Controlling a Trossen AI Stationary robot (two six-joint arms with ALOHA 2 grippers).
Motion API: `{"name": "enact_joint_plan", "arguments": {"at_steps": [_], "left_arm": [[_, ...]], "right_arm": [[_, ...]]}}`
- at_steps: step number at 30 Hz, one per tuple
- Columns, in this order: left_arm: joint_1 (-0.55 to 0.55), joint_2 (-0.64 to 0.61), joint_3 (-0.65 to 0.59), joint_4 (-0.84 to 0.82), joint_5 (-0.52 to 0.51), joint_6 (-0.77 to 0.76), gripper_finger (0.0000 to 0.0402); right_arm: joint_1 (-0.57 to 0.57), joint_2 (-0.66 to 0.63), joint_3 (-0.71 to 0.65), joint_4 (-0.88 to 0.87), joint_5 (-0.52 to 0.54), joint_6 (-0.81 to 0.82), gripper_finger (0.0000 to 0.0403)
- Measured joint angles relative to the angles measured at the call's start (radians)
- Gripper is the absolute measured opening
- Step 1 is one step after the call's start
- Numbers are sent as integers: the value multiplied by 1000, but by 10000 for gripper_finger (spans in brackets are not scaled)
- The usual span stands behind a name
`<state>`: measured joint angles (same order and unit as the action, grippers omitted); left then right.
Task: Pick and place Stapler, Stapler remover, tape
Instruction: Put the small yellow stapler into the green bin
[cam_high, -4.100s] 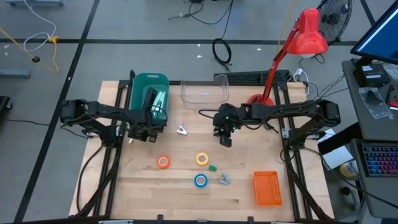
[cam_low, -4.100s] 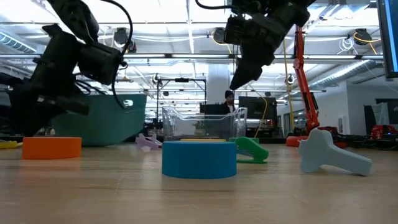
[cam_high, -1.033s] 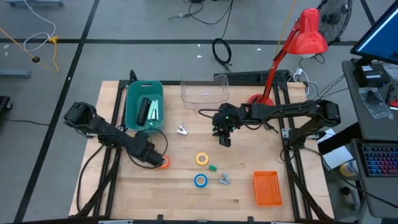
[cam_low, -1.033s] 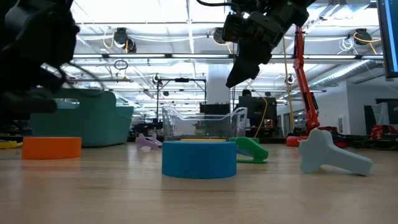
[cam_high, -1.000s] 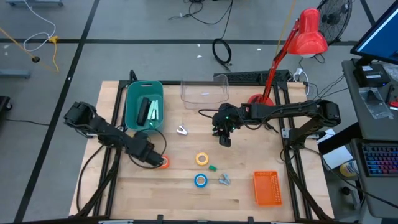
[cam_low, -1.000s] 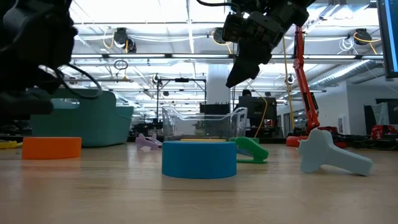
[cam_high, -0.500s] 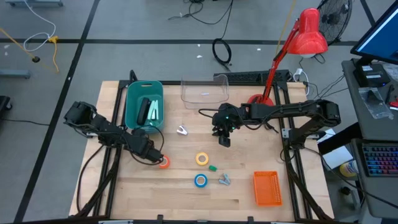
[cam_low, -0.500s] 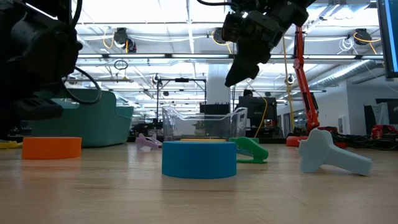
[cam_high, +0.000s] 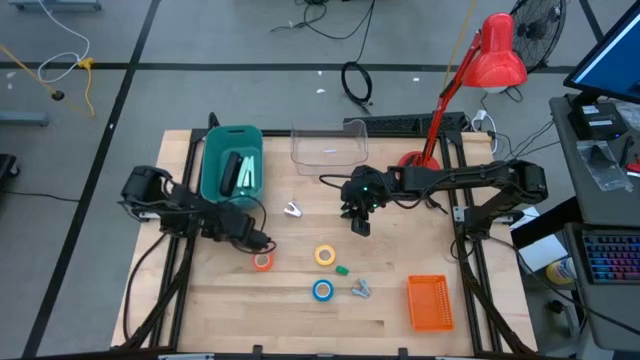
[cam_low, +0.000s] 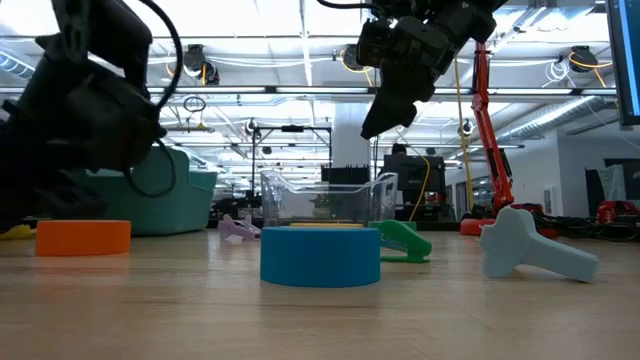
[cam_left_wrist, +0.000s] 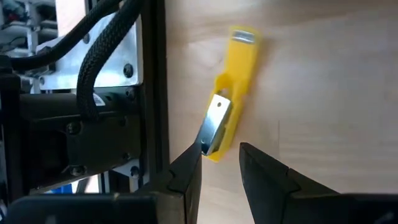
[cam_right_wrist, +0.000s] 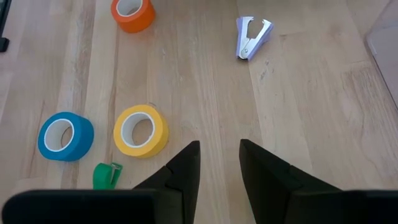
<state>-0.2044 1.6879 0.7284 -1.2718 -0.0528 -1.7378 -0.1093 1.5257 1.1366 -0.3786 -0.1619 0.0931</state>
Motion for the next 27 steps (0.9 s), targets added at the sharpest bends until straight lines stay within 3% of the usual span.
{"name": "enact_joint_plan", "arguments": {"at_steps": [10,16,27], "left_arm": [[46,-13,32,-46,2,-2,113],[50,-55,26,-130,-94,-56,113],[96,-39,10,-73,4,79,113]], "right_arm": [[0,0,0,-12,-26,0,105],[0,0,0,-15,-26,-2,105],[0,0,0,-15,-26,-3,105]]}}
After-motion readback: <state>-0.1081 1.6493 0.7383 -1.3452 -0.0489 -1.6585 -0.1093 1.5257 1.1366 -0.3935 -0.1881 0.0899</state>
